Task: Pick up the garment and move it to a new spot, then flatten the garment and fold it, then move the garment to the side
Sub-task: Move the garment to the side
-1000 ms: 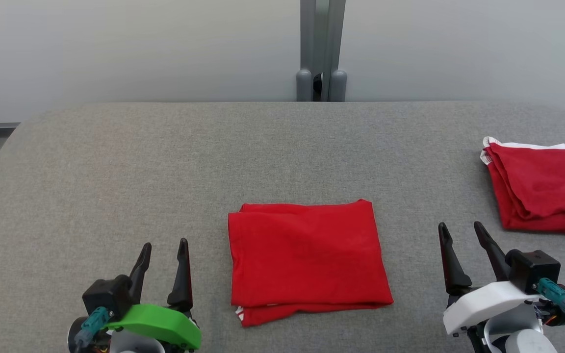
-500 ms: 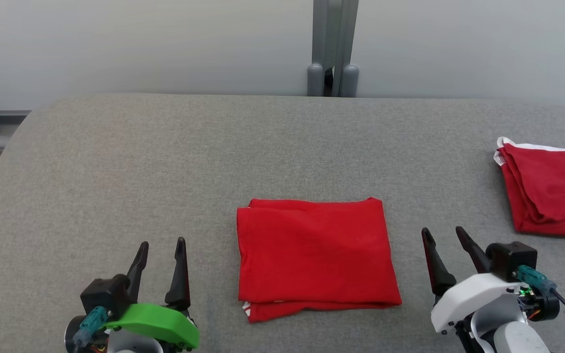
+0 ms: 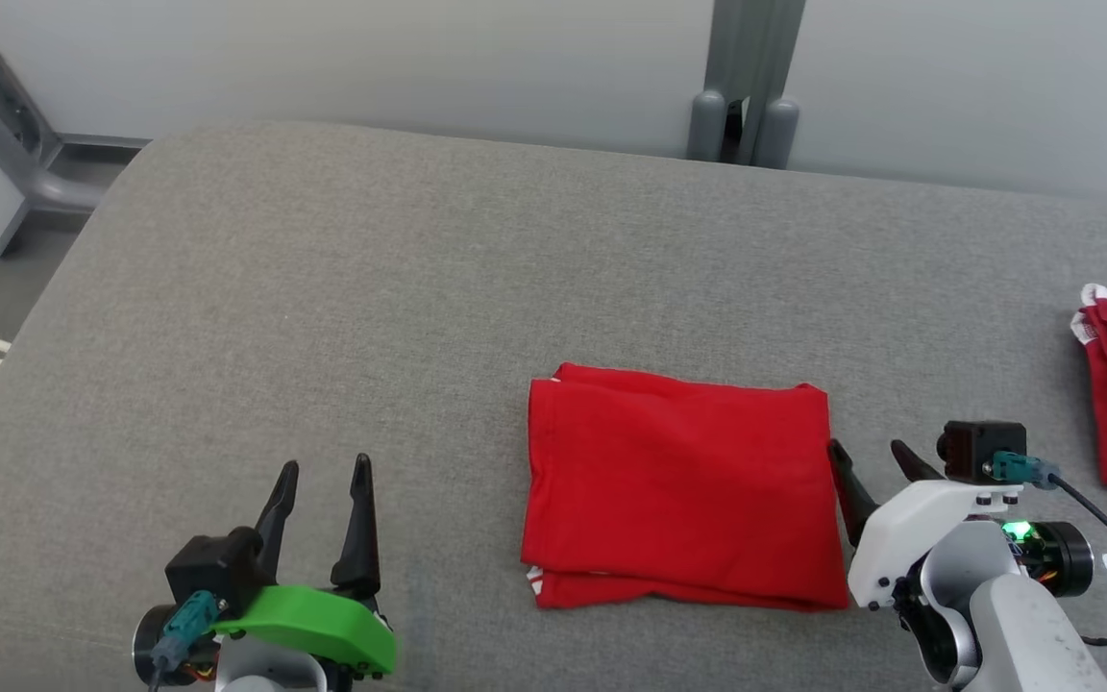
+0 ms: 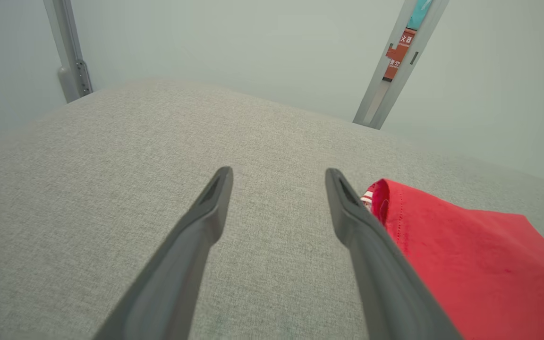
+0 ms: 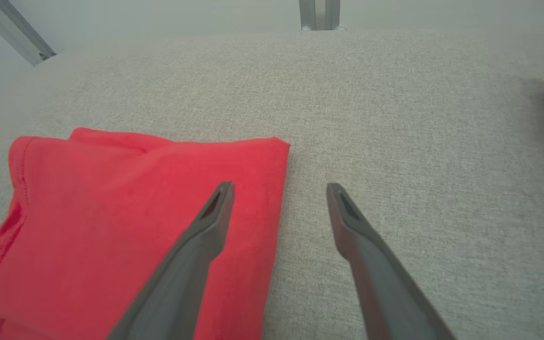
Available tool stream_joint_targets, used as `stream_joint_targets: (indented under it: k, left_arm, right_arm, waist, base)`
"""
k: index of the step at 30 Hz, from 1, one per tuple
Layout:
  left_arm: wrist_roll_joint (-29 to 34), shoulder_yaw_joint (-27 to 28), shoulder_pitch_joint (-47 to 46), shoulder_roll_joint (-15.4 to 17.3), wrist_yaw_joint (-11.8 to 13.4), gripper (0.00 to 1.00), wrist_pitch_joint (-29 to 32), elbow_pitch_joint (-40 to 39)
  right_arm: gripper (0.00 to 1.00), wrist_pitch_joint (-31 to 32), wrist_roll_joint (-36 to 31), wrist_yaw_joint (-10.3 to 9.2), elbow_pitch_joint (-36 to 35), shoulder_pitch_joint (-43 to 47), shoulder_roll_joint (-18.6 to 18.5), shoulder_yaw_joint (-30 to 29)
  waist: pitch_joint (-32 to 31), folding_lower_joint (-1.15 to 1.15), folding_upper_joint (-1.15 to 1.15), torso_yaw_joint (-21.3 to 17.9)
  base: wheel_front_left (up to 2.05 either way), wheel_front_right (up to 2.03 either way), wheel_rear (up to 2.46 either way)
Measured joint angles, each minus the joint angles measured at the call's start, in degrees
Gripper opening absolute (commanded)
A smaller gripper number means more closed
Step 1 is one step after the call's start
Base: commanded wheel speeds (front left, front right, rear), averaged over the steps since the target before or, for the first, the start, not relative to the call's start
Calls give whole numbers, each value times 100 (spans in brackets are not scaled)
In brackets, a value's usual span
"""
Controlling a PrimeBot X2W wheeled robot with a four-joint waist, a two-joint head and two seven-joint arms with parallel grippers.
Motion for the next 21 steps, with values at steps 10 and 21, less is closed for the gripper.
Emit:
stream_joint_targets:
  k: [10, 21]
  left_arm:
    - [20, 48, -8, -37, -32, 100, 0, 29]
    - [112, 38, 4, -44, -56, 100, -1, 31]
  right_arm:
    - [100, 233, 35, -1, 1009, -246, 1, -129]
    - [0, 32, 127, 1, 1367, -531, 4, 112]
  waist:
    - [254, 0, 0, 512]
    - [298, 0, 0, 333]
  base:
    - [0, 0, 0]
    - [0, 0, 0]
